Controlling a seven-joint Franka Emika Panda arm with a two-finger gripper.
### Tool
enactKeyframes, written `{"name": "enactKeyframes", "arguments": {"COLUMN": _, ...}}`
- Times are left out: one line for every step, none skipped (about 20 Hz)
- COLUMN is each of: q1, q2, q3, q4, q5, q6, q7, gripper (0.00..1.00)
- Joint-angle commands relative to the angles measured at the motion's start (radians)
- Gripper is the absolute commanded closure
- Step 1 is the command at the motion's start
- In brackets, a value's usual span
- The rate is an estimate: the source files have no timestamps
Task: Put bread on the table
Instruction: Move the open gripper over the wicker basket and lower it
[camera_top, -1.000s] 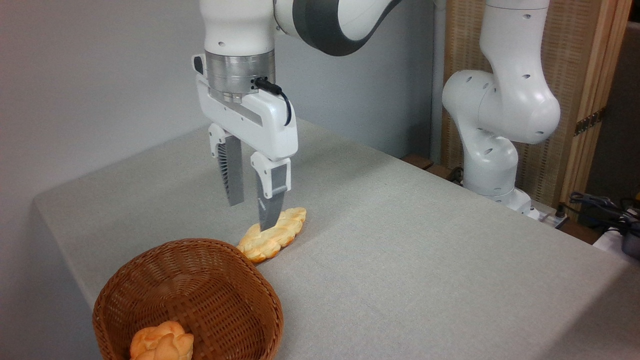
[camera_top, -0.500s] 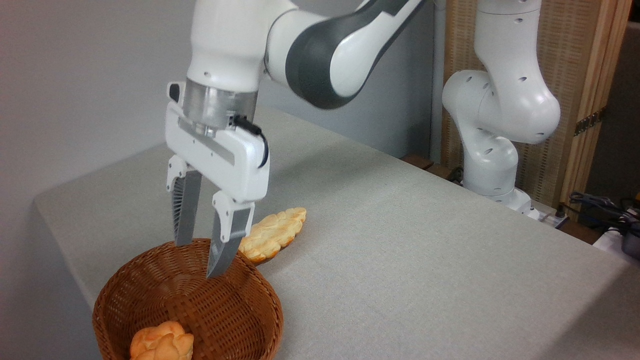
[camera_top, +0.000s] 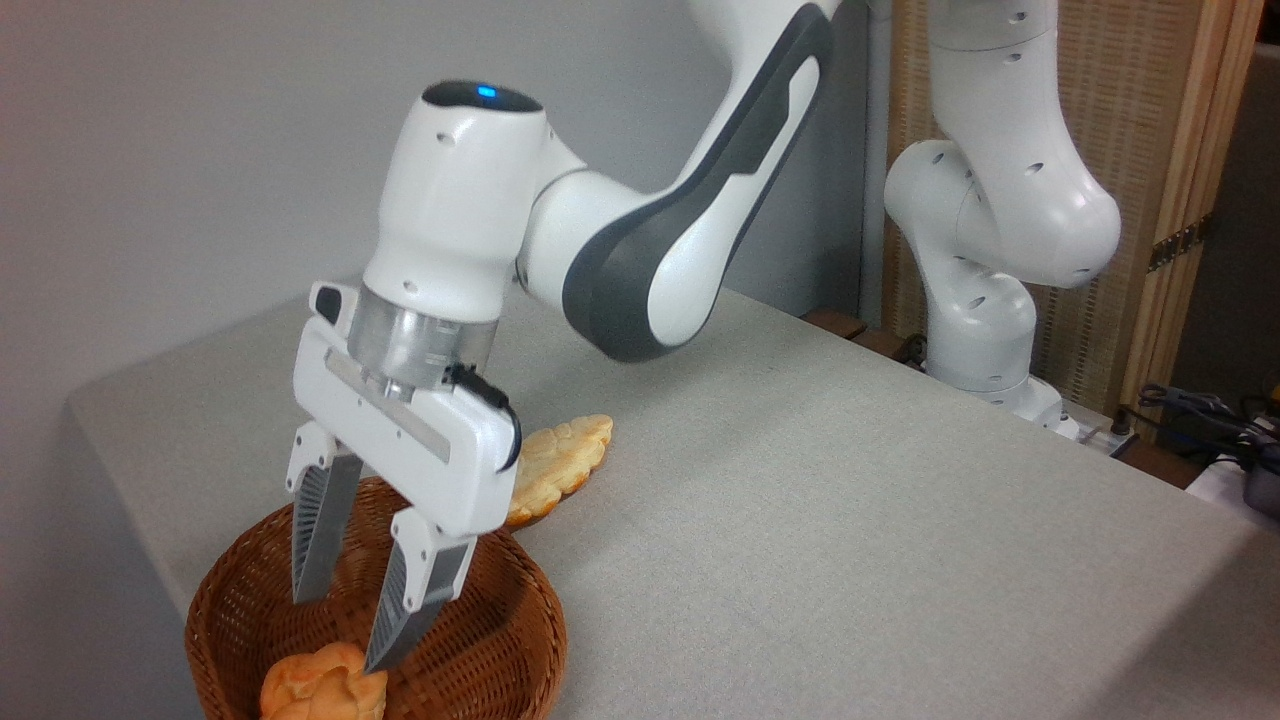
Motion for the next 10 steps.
{"name": "enactKeyframes", "arguments": {"q1": -0.004, "q2": 0.060, "q3": 0.008, "q4": 0.022, "q5": -0.024, "q6": 0.076, "q7": -0.001, "gripper": 0.00}}
{"name": "enactKeyframes", "arguments": {"q1": -0.004, "q2": 0.076, "q3": 0.008, "q4": 0.025, "q5": -0.038, "q6": 0.091, "q7": -0.001, "gripper": 0.00}}
{"name": "enactKeyframes", "arguments": {"q1": -0.004, "q2": 0.090, "q3": 0.008, "q4": 0.028, "q5": -0.044, "q6": 0.105, "q7": -0.001, "gripper": 0.00}}
{"name": "enactKeyframes", "arguments": {"q1": -0.004, "q2": 0.099, "q3": 0.008, "q4": 0.028, "q5": -0.044, "q6": 0.121, "q7": -0.001, "gripper": 0.00}}
{"name": "enactKeyframes", "arguments": {"q1": -0.004, "q2": 0.108, "q3": 0.008, "q4": 0.028, "q5": -0.043, "q6": 0.136, "q7": -0.001, "gripper": 0.00}}
{"name": "enactKeyframes", "arguments": {"q1": -0.004, "q2": 0.117, "q3": 0.008, "q4": 0.028, "q5": -0.040, "q6": 0.144, "q7": 0.000, "gripper": 0.00}}
{"name": "enactKeyframes", "arguments": {"q1": -0.004, "q2": 0.120, "q3": 0.008, "q4": 0.028, "q5": -0.040, "q6": 0.148, "q7": 0.000, "gripper": 0.00}}
{"name": "enactKeyframes", "arguments": {"q1": -0.004, "q2": 0.125, "q3": 0.008, "q4": 0.028, "q5": -0.040, "q6": 0.151, "q7": 0.002, "gripper": 0.00}}
{"name": "enactKeyframes", "arguments": {"q1": -0.004, "q2": 0.130, "q3": 0.008, "q4": 0.028, "q5": -0.035, "q6": 0.156, "q7": 0.005, "gripper": 0.00}}
{"name": "enactKeyframes", "arguments": {"q1": -0.006, "q2": 0.131, "q3": 0.008, "q4": 0.028, "q5": -0.034, "q6": 0.161, "q7": 0.008, "gripper": 0.00}}
